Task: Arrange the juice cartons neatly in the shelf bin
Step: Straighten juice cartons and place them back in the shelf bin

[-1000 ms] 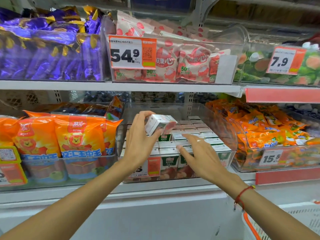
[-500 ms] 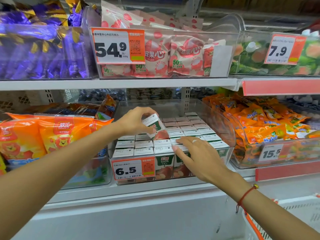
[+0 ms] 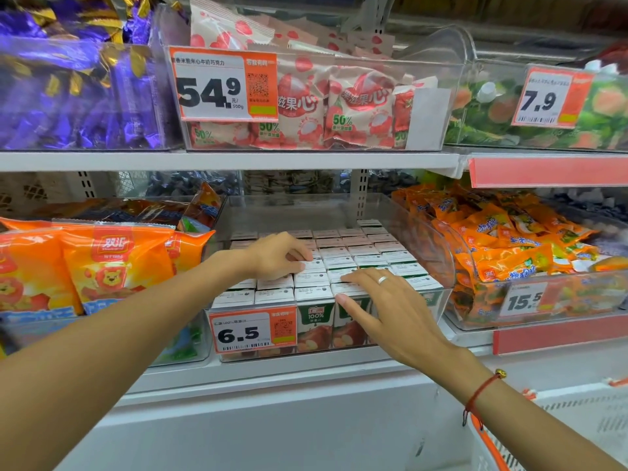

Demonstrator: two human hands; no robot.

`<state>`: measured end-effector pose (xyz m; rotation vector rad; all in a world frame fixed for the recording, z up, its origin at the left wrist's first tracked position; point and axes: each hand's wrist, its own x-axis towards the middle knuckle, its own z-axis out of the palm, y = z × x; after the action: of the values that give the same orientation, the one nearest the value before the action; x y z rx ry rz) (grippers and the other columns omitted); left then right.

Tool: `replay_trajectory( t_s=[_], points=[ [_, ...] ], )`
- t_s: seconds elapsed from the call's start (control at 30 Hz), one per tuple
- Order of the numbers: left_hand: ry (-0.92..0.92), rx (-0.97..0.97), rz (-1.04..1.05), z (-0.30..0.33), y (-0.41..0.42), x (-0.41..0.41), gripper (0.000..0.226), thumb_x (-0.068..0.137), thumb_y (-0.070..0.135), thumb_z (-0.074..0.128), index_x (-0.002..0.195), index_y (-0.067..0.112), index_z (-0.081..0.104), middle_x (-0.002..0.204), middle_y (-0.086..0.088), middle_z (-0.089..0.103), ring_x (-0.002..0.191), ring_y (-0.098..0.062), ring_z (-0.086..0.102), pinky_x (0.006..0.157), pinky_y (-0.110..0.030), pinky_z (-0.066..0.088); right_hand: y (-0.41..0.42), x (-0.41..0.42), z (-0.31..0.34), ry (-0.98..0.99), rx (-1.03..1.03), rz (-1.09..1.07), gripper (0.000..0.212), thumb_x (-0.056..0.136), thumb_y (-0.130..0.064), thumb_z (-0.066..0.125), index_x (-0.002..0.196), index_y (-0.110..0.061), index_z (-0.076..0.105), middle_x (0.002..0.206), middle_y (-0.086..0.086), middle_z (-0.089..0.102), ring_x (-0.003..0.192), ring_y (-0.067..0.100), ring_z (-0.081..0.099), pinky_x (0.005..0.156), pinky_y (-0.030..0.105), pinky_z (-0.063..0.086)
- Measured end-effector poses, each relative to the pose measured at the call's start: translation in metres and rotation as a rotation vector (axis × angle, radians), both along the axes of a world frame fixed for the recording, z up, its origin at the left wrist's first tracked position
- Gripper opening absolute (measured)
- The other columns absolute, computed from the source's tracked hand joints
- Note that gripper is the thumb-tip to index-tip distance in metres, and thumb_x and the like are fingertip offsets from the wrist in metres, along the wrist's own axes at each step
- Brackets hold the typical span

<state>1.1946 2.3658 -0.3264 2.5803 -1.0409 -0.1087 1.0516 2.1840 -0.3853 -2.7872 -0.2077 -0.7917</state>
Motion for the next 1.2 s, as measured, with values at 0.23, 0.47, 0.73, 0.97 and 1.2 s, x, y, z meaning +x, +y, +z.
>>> replay_trajectory(
  t_s=[0.23, 0.47, 0.73, 0.97, 1.2],
  points=[
    [-0.057, -0.044, -0.023, -0.003, 0.005, 0.009, 0.028, 0.098, 0.021, 0.055, 0.125, 0.019, 0.065, 0.136, 0.000, 0.057, 0.124, -0.020, 0.052, 0.104, -0.037, 0.043, -0.001, 0.001, 0.000, -0.001, -0.029, 0.008, 0.055, 0.095, -0.062, 0.028, 0.121, -0.027, 0.061, 0.115, -0.011, 0.063, 0.105, 0.008, 0.055, 0.088, 0.023, 0.038],
    [-0.118, 0.129, 0.030, -0.003, 0.005, 0.040, 0.037, 0.098, 0.040, 0.052, 0.130, 0.023, 0.059, 0.137, 0.003, 0.056, 0.120, -0.017, 0.053, 0.100, -0.031, 0.043, 0.000, 0.000, -0.002, 0.010, -0.015, 0.009, 0.060, 0.094, -0.065, 0.021, 0.124, -0.030, 0.059, 0.123, -0.014, 0.059, 0.115, 0.006, 0.050, 0.101, 0.024, 0.036],
    [-0.084, 0.362, 0.010, 0.020, -0.011, 0.053, 0.039, 0.092, 0.045, 0.060, 0.121, 0.019, 0.064, 0.111, 0.004, 0.060, 0.094, -0.015, 0.055, 0.079, -0.023, 0.045, 0.001, 0.002, -0.004, -0.001, -0.032, 0.001, 0.058, 0.095, -0.062, 0.022, 0.122, -0.028, 0.061, 0.121, -0.013, 0.060, 0.113, 0.007, 0.052, 0.098, 0.023, 0.035],
    [-0.067, 0.335, 0.005, 0.016, -0.010, 0.050, 0.048, 0.095, 0.050, 0.052, 0.131, 0.019, 0.053, 0.115, 0.005, 0.051, 0.100, -0.016, 0.050, 0.085, -0.026, 0.040, -0.001, 0.003, -0.005, -0.010, -0.051, -0.007, 0.057, 0.095, -0.062, 0.023, 0.121, -0.029, 0.061, 0.119, -0.014, 0.060, 0.112, 0.007, 0.052, 0.095, 0.019, 0.030],
    [-0.117, -0.346, 0.183, 0.012, 0.004, 0.008, 0.041, 0.099, 0.037, 0.052, 0.133, 0.016, 0.045, 0.122, -0.004, 0.061, 0.105, -0.020, 0.059, 0.083, -0.035, 0.051, -0.002, 0.001, -0.001, 0.041, -0.050, 0.006, 0.059, 0.095, -0.065, 0.021, 0.124, -0.029, 0.059, 0.122, -0.014, 0.058, 0.113, 0.006, 0.049, 0.095, 0.018, 0.029]
  ],
)
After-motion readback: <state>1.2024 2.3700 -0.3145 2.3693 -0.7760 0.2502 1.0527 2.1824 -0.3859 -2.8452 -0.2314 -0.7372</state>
